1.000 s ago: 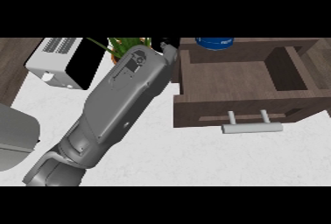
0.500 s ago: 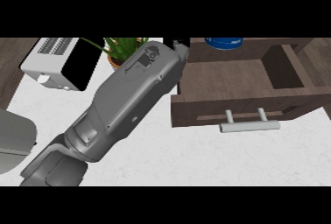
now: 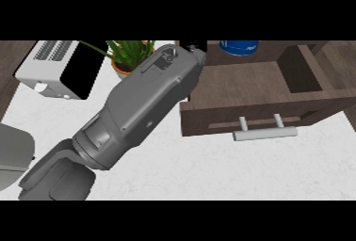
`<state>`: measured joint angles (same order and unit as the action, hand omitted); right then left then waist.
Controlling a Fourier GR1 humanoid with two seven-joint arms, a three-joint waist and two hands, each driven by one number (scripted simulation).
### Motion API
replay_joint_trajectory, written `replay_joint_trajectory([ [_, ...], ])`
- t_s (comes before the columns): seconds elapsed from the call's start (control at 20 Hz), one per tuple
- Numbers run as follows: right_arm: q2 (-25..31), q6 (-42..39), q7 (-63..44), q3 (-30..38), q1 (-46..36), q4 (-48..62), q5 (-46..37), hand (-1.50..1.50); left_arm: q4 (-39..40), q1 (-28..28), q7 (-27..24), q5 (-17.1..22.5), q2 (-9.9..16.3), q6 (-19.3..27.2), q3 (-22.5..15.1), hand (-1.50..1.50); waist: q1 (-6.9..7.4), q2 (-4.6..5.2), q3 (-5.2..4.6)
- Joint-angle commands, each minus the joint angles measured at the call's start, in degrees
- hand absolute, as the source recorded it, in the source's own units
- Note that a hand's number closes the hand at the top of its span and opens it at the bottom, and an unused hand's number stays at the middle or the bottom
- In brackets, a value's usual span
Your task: Pick up the can, place it into the drawer and close the drawer
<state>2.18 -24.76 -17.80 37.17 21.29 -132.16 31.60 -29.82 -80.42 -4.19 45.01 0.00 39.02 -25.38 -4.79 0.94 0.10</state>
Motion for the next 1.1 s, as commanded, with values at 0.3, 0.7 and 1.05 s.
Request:
replay_joint_trajectory([
  [0.3,0.8,-0.5,-0.3,0.5,-1.0,0.7,0.0,-1.5,3.9,0.9,-2.7,4.4,0.0,2.9,-6.4,-1.5,-0.52,0.15,0.03],
  [0.7,-0.1,0.8,-0.5,-1.1,-3.4,0.6,-3.1,-1.5,5.2,0.9,-5.3,8.3,0.0,4.3,-7.5,-1.5,-0.15,0.26,0.0],
  [1.05,-1.2,-2.8,3.3,0.4,-1.3,0.7,-2.3,-1.5,3.5,0.5,-6.8,11.6,0.0,7.0,-9.4,-1.5,-0.95,0.07,0.05],
])
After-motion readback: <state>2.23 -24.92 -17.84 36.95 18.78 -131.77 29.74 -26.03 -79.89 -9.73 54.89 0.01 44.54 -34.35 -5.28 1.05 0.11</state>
